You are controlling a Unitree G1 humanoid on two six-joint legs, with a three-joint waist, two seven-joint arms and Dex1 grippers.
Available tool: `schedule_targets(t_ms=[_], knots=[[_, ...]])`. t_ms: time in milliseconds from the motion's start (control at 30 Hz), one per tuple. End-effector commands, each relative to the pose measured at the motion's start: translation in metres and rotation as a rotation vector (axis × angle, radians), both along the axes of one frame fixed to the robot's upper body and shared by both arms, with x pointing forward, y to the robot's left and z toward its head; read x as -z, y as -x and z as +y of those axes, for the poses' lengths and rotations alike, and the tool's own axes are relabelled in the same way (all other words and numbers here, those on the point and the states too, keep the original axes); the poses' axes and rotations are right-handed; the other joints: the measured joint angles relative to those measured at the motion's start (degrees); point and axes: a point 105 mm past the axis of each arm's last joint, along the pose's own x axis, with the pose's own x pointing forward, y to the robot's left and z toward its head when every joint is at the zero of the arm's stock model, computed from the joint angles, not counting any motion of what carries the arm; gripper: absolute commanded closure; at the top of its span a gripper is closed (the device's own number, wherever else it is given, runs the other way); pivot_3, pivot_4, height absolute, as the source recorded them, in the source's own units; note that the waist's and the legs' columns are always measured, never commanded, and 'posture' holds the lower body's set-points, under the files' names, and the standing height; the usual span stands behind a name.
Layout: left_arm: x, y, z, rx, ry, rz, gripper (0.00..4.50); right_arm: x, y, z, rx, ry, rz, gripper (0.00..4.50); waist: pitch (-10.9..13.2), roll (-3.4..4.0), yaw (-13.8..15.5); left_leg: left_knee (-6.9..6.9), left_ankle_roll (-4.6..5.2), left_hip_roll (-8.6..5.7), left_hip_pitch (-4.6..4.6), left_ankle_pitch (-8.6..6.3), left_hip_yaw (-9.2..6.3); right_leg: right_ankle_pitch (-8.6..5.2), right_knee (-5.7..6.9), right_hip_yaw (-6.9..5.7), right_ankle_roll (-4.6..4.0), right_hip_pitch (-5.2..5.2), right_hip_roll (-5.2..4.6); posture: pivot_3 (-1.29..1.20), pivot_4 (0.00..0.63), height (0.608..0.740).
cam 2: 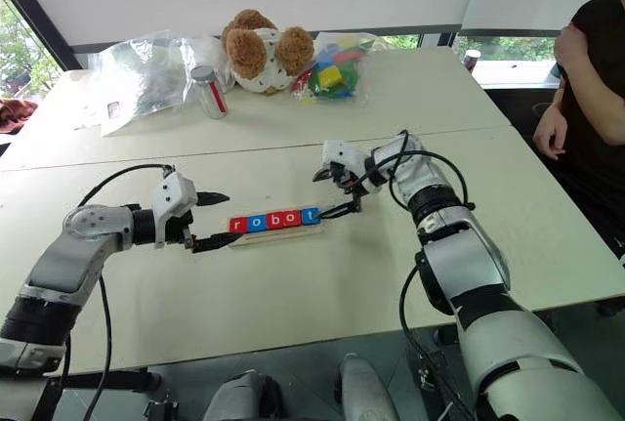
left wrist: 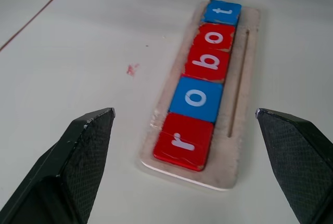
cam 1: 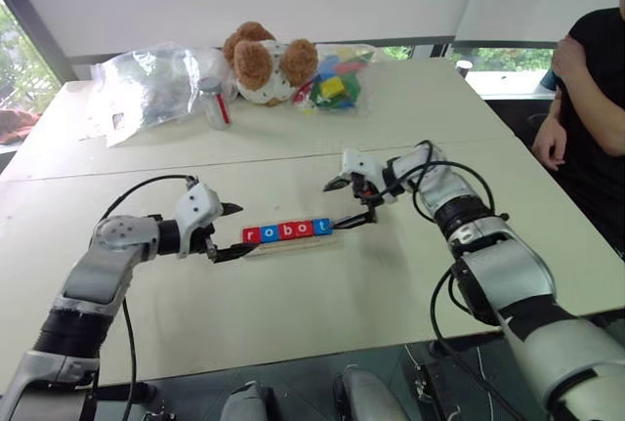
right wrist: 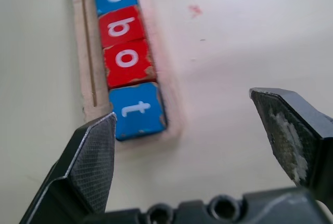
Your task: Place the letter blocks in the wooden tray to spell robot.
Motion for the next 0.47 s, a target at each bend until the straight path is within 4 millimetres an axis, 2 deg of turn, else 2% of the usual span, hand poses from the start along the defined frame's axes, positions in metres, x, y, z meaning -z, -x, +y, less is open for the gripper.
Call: schedule_targets(t_ms=[33,133,200,267,367,467], knots=[[-0.012,0.016,0.017,-0.034,0.015,0.0,0.0,-0.012,0.03,-0.022,0.04,-0.117,0.055,0.03,0.0,-0.02,0.4,0.0,0.0,0.04,0.0,0.0,-0.16,-0.01,0.0,-0.03,0.01,0.02,-0.05,0.0,0.15,0.74],[-0.01,0.031,0.036,-0.132,0.042,0.03,0.0,-0.001,0.068,-0.037,0.172,-0.192,0.154,0.03,0.0,0.0,1.1,-0.12,0.0,0.0,-0.03,-0.01,-0.33,-0.05,-0.08,-0.17,0.06,0.02,-0.28,0.0,0.15,0.74],[-0.006,0.043,0.044,-0.177,0.052,0.063,0.0,0.013,0.09,-0.041,0.254,-0.213,0.223,0.03,0.0,0.01,1.1,-0.08,0.0,-0.05,-0.01,-0.02,-0.3,-0.05,-0.05,-0.13,0.05,0.0,-0.29,0.0,0.15,0.74],[-0.001,0.052,0.05,-0.22,0.061,0.089,0.0,0.024,0.105,-0.043,0.333,-0.238,0.266,0.03,0.0,0.0,1.2,0.01,-0.01,-0.1,0.09,-0.01,-0.29,-0.02,-0.01,-0.1,0.03,0.11,-0.31,0.0,0.15,0.74],[0.002,0.061,0.059,-0.296,0.137,0.129,0.0,0.03,0.108,-0.051,0.495,-0.296,0.272,0.03,0.0,-0.07,1.4,0.05,0.28,-0.19,0.22,-0.17,-0.36,-0.02,-0.03,-0.15,-0.01,0.3,-0.34,0.0,0.15,0.74],[0.006,0.065,0.069,-0.352,0.159,0.158,0.0,0.033,0.108,-0.055,0.582,-0.343,0.278,0.03,-0.1,-0.12,1.5,0.07,0.3,-0.31,0.22,-0.17,-0.42,-0.01,-0.03,-0.22,-0.07,0.34,-0.32,0.0,0.15,0.74]])
